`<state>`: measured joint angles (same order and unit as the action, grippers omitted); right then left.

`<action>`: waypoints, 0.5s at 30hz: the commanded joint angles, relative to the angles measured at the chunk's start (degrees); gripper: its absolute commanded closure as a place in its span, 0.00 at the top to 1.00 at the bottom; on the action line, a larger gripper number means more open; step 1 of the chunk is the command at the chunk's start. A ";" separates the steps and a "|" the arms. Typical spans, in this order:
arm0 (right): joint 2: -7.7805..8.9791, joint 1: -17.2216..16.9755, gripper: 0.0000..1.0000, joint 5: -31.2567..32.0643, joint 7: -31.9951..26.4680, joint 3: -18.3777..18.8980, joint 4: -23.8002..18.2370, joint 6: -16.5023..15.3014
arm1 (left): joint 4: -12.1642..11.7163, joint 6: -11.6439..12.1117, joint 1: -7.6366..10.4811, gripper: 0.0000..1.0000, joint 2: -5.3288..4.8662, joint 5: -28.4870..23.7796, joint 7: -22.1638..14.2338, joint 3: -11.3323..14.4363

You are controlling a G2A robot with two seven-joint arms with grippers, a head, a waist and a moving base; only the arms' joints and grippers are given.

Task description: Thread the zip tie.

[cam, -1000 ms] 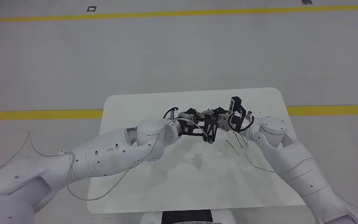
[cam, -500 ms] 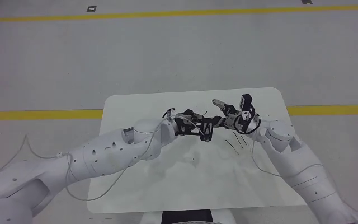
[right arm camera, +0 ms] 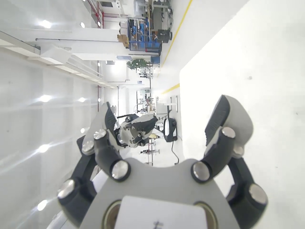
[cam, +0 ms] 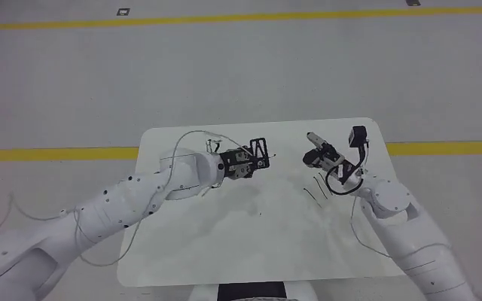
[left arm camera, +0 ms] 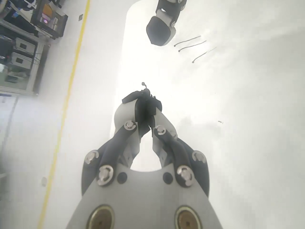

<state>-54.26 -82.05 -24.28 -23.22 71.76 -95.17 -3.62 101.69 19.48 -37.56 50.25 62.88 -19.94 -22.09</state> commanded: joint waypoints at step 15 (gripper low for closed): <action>0.24 -1.21 1.00 12.73 1.75 1.83 2.51 -9.11 | -5.43 0.00 -4.26 0.00 -0.23 -23.27 0.10 -4.63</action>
<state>-54.02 -83.02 -13.97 -21.93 73.51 -92.80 -11.75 96.50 19.31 -41.54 50.10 43.41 -19.60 -26.35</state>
